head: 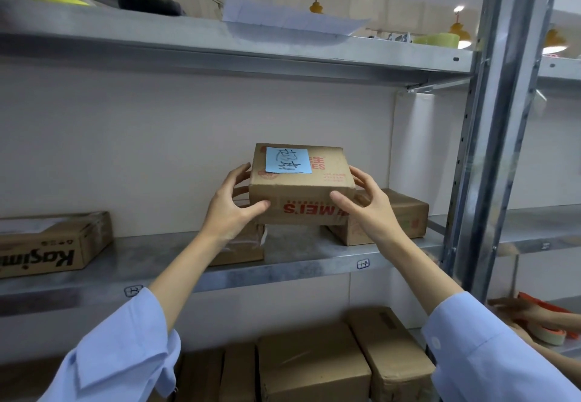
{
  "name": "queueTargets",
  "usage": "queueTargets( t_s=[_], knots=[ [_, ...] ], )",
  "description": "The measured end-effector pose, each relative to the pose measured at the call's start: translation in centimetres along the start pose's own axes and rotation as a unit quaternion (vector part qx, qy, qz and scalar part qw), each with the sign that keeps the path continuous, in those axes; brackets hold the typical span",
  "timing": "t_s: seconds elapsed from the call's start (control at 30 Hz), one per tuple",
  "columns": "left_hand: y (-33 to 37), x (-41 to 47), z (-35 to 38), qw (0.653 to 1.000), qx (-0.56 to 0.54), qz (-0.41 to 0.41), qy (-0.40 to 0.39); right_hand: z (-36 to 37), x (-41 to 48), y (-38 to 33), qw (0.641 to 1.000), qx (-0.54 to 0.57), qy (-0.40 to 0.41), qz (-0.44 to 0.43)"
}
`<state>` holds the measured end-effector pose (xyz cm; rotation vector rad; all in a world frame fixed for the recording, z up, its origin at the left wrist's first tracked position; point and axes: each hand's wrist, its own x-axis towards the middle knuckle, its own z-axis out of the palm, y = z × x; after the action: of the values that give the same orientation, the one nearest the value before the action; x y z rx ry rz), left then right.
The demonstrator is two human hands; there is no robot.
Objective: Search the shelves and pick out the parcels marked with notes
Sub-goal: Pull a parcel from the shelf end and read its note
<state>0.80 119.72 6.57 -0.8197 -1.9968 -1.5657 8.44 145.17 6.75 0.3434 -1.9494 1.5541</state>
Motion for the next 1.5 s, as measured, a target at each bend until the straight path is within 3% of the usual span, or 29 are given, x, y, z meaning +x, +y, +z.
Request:
queueTargets(
  t_s=[0.23,0.5,0.67,1.03,1.5],
  knots=[
    [0.6,-0.2,-1.6,0.995,-0.066,-0.016,-0.07,0.2,0.2,0.2,0.999,0.008,0.045,-0.017],
    [0.0,1.0,-3.3,0.995,-0.061,-0.002,-0.073,-0.4,0.1,0.4,0.999,0.04,-0.011,-0.012],
    [0.0,1.1,-4.0,0.99,-0.058,-0.016,-0.126,-0.5,0.2,0.8,0.999,0.027,-0.011,-0.028],
    [0.1,0.3,-3.8,0.995,-0.038,0.024,-0.086,0.2,0.7,0.3,0.986,-0.071,0.129,-0.083],
    [0.8,-1.3,-2.7,0.999,0.004,0.026,-0.047,2.6,0.3,0.7,0.996,-0.031,0.039,-0.077]
  ],
)
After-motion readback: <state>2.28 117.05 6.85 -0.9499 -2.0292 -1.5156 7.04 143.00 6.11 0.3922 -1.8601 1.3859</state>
